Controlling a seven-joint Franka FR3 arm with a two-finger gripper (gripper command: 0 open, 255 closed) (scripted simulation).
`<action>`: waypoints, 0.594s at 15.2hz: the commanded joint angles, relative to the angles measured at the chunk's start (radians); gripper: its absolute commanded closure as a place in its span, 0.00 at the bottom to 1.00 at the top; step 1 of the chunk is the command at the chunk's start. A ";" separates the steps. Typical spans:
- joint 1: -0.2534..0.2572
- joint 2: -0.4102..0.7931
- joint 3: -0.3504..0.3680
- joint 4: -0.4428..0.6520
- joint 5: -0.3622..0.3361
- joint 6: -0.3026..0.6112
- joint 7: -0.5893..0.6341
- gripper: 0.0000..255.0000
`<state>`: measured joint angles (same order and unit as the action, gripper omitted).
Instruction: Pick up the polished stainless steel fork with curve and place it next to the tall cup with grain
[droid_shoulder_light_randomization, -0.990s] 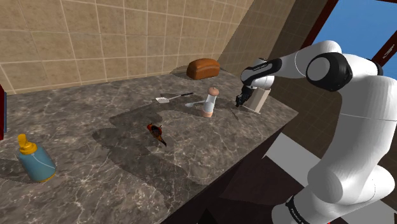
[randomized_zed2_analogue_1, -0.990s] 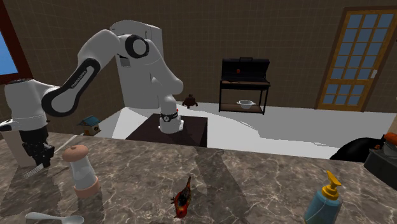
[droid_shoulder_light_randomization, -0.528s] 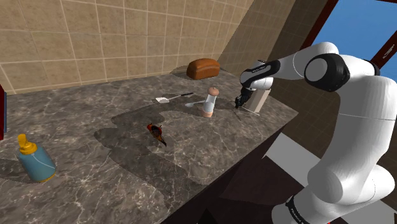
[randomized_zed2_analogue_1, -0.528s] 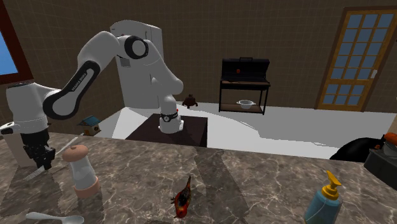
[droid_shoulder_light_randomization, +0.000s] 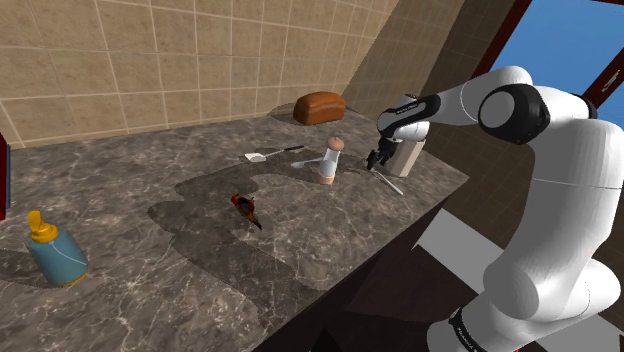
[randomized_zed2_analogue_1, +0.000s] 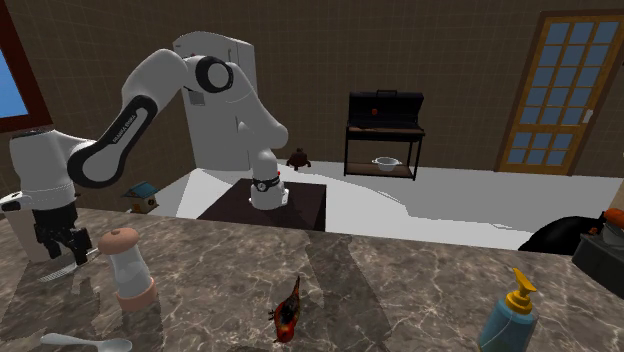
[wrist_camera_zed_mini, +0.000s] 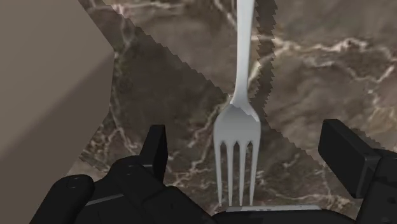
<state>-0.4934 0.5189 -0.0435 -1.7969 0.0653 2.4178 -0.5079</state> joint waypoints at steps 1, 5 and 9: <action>0.001 -0.024 -0.001 -0.002 -0.002 -0.022 0.001 0.00; 0.002 -0.088 -0.005 0.000 -0.007 -0.088 0.004 0.00; 0.002 -0.088 -0.005 0.000 -0.007 -0.088 0.004 0.00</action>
<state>-0.4919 0.4317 -0.0482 -1.7965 0.0584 2.3306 -0.5037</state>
